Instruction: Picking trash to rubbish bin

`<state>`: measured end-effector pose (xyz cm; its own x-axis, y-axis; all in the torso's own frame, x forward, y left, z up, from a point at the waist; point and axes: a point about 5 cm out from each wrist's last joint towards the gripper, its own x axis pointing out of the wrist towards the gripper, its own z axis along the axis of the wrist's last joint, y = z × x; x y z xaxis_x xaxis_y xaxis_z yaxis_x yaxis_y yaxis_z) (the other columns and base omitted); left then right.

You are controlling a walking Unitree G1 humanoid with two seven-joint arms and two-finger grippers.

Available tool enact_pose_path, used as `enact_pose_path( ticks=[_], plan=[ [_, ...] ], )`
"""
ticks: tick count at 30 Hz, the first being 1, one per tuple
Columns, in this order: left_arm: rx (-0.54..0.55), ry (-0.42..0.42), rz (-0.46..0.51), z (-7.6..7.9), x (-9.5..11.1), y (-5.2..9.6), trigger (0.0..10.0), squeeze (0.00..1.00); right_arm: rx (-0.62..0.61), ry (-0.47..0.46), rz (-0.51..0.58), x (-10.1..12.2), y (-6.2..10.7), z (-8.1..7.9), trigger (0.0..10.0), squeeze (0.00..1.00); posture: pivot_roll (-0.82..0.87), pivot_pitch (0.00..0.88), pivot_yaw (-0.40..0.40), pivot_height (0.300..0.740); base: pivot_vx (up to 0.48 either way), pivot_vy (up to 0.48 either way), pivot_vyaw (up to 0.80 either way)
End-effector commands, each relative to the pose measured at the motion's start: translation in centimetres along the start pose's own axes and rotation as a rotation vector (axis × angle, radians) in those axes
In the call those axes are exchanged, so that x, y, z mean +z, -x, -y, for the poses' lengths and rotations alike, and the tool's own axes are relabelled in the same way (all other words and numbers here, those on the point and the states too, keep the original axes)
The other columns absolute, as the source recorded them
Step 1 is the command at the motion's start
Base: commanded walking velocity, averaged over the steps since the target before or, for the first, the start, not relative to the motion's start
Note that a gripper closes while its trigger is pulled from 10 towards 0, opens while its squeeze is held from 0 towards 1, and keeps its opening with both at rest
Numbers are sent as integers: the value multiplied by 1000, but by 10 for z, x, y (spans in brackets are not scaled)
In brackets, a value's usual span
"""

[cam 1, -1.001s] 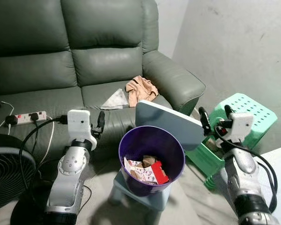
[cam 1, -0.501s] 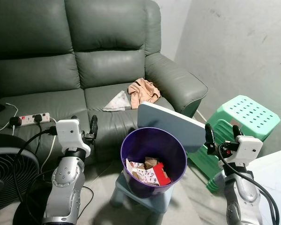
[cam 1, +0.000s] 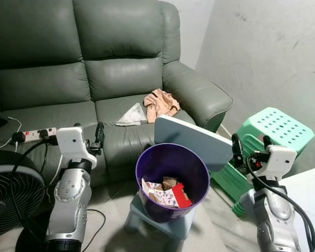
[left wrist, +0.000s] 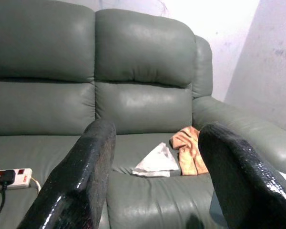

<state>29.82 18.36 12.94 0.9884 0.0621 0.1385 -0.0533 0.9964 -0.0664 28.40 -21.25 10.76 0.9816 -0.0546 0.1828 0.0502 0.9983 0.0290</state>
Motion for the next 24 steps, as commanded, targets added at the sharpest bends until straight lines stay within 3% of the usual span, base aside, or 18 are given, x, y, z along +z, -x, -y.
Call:
enact_pose_path(
  ticks=[1,24],
  plan=[
    [-26,2,21,6,4,-5,10000,0,-25,15,-29,-2,0,5,10000,0,88,0,-83,740,0,0,-788],
    [-56,-33,29,8,2,-8,10000,0,-5,32,-59,-7,-4,-3,10000,0,98,0,-86,740,0,0,-788]
  ],
)
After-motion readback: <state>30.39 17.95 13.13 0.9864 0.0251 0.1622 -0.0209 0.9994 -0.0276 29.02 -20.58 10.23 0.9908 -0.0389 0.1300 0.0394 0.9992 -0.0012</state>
